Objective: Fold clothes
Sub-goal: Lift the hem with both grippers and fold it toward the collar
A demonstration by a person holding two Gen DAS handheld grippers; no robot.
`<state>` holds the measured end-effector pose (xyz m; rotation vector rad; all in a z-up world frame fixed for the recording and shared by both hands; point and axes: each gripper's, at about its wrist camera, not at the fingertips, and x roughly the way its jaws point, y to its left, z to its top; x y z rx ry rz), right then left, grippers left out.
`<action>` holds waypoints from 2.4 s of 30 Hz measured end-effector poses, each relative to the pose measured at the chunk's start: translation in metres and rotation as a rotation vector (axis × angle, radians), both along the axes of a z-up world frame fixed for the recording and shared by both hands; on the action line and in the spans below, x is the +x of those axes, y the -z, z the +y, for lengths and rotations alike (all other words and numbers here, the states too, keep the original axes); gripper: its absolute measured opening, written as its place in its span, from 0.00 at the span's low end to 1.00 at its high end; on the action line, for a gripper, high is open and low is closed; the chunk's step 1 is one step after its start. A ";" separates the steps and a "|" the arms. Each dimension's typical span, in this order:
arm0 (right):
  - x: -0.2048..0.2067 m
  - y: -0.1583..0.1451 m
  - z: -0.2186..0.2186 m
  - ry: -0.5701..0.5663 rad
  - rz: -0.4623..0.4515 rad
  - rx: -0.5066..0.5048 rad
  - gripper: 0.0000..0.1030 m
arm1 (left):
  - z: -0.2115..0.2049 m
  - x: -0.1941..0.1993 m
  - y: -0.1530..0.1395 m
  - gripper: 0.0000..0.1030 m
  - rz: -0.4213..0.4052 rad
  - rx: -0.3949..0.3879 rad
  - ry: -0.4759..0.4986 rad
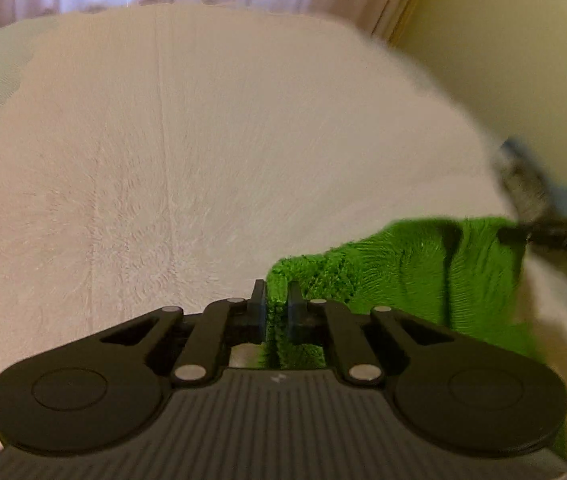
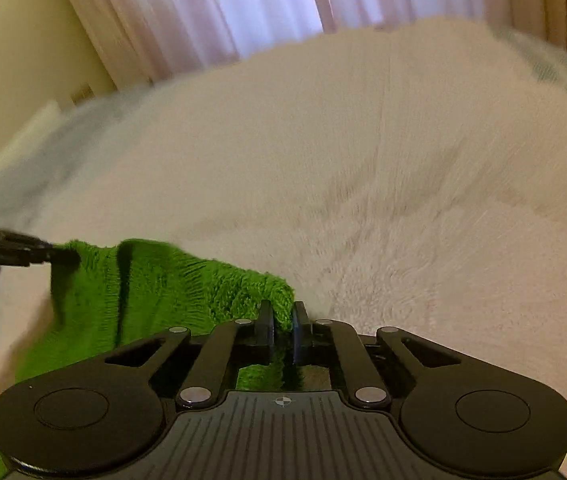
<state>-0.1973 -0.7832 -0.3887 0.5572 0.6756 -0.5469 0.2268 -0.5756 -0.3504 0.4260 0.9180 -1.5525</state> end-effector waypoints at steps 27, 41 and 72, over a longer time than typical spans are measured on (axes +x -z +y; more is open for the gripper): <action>-0.143 0.021 0.250 0.548 -0.236 0.520 0.74 | 0.308 -0.075 0.068 0.39 0.654 0.126 -0.667; -0.154 0.085 0.236 0.533 -0.462 0.511 0.57 | 0.315 -0.074 0.115 0.39 0.755 -0.057 -0.642; -0.237 0.079 0.366 0.612 -0.583 0.460 0.05 | 0.475 -0.134 0.090 0.05 0.582 -0.296 -0.507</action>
